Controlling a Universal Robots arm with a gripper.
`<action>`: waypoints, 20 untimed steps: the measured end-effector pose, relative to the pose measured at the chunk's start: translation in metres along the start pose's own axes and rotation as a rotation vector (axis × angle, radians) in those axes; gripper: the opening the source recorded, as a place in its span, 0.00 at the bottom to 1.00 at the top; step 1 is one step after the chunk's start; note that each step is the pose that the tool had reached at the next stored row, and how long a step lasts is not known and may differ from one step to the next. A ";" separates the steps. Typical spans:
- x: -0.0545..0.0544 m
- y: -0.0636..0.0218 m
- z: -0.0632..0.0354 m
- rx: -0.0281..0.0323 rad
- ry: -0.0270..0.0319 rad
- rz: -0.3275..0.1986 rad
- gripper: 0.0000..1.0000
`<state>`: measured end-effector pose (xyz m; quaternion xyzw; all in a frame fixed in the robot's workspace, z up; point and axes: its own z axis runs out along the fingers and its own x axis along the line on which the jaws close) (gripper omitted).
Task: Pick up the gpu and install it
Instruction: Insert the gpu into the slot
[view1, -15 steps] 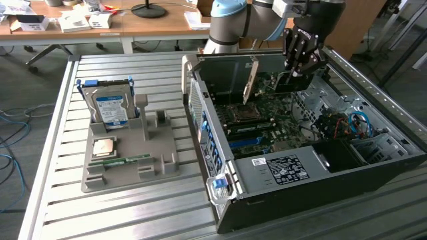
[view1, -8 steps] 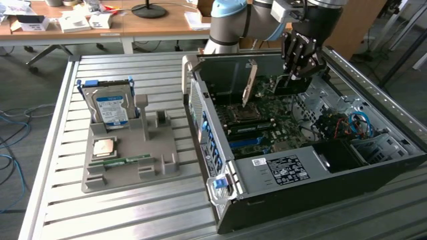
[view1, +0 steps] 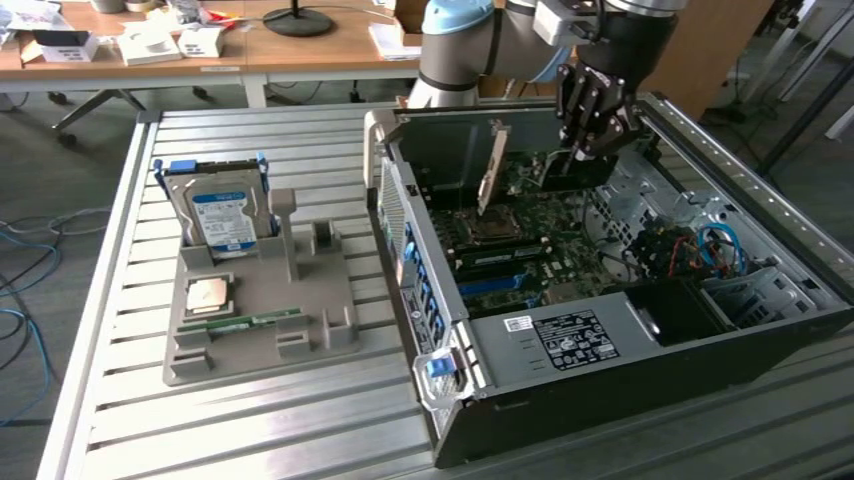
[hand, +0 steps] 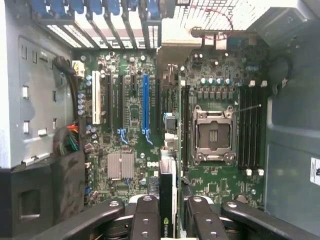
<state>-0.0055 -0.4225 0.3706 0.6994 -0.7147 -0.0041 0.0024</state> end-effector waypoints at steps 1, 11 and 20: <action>0.000 0.0015 0.0000 0.0000 0.0000 0.000 0.26; 0.015 0.0030 0.0002 0.0001 -0.0001 0.000 0.26; 0.015 0.0030 0.0034 0.0007 -0.0001 0.000 0.26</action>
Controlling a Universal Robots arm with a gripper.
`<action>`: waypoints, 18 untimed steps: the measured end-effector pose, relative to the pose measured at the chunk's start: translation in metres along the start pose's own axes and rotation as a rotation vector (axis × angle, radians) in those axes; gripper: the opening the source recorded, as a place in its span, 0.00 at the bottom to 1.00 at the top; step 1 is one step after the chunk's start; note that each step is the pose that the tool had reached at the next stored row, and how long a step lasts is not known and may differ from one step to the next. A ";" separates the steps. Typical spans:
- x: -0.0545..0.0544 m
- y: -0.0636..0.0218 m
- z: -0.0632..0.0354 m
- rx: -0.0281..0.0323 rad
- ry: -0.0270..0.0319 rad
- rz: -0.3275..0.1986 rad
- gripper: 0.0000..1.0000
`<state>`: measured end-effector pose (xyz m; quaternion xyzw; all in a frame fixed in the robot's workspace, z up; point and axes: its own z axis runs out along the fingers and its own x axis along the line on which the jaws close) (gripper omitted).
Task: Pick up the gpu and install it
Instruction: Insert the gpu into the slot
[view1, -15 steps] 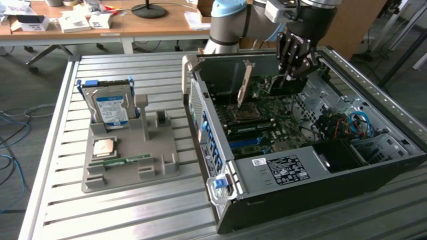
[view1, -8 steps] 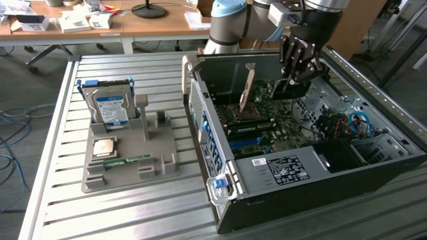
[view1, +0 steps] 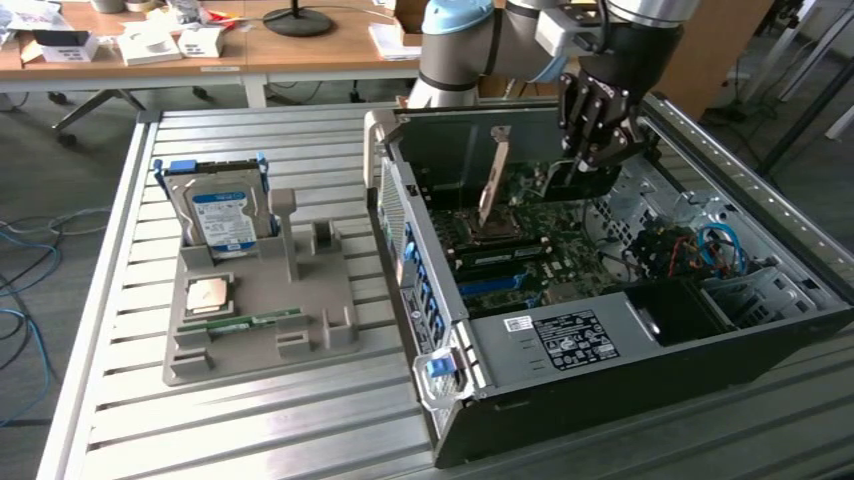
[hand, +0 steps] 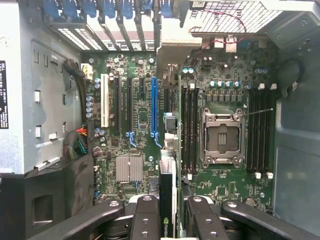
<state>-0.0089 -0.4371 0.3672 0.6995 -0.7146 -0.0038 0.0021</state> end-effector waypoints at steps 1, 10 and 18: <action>0.000 0.0000 0.0009 0.0003 -0.0001 0.000 0.26; 0.000 0.0002 0.0054 0.0011 0.0001 0.000 0.26; 0.000 0.0002 0.0089 0.0011 0.0000 0.000 0.26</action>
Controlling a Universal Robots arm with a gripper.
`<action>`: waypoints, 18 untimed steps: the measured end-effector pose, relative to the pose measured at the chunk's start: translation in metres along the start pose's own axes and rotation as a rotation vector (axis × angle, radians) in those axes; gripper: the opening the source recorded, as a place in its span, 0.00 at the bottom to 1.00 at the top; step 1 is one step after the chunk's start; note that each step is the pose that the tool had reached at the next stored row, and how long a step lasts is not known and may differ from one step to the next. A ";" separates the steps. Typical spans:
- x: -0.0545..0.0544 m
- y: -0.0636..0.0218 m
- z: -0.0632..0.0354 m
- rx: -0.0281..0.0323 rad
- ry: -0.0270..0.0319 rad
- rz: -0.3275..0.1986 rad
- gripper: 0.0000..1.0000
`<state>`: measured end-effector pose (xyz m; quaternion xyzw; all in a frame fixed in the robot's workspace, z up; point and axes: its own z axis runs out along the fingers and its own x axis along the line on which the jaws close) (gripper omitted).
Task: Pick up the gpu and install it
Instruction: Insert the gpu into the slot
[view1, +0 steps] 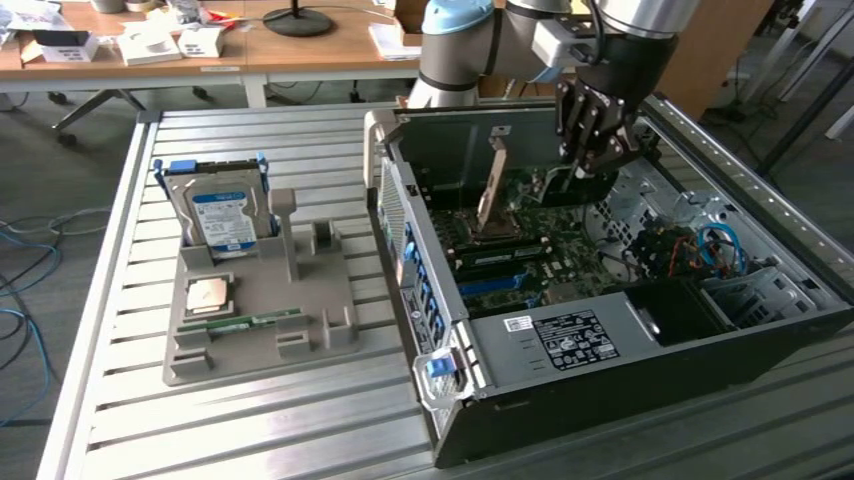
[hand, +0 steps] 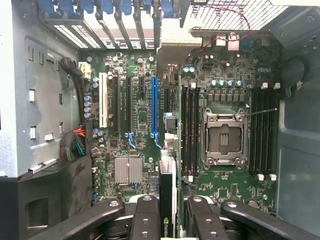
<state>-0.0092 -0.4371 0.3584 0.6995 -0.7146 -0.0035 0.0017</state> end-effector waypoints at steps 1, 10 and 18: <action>0.000 0.0000 0.0006 0.0000 -0.0001 0.000 0.26; 0.000 0.0000 0.0040 0.0000 0.0000 0.000 0.26; 0.000 0.0000 0.0065 0.0000 0.0002 0.000 0.26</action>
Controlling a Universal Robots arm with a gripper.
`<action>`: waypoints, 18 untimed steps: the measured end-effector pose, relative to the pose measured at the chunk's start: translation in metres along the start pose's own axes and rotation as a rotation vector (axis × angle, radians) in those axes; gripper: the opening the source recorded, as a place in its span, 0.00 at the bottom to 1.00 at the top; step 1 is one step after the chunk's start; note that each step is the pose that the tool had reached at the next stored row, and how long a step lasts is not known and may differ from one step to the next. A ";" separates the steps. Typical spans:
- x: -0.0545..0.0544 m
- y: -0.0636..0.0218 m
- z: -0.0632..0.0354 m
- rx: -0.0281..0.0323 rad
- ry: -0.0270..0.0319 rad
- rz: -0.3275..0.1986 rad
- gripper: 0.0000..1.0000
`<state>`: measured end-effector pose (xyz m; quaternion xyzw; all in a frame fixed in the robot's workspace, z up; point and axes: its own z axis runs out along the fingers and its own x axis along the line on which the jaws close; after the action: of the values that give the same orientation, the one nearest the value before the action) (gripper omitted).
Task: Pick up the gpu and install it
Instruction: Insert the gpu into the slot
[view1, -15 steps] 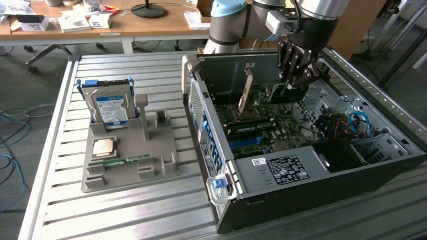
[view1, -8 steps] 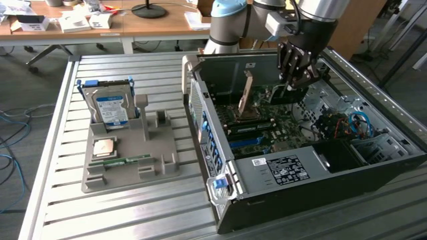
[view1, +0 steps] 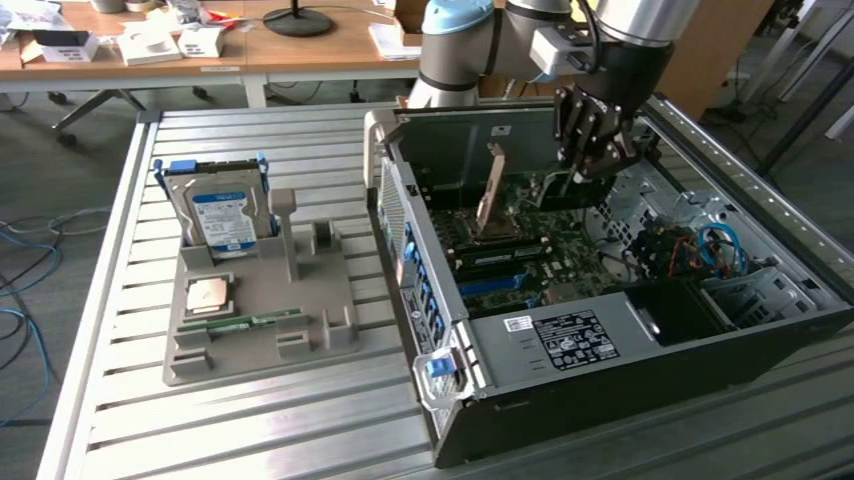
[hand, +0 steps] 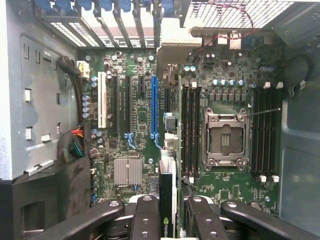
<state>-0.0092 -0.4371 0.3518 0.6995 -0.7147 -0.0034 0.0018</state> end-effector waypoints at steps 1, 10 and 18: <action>0.000 0.0000 0.0003 0.0000 0.0001 0.000 0.26; 0.000 0.0000 0.0024 0.0001 0.0019 0.000 0.26; 0.000 0.0000 0.0044 0.0001 0.0034 0.000 0.26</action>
<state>-0.0092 -0.4371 0.3474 0.6995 -0.7147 -0.0022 0.0030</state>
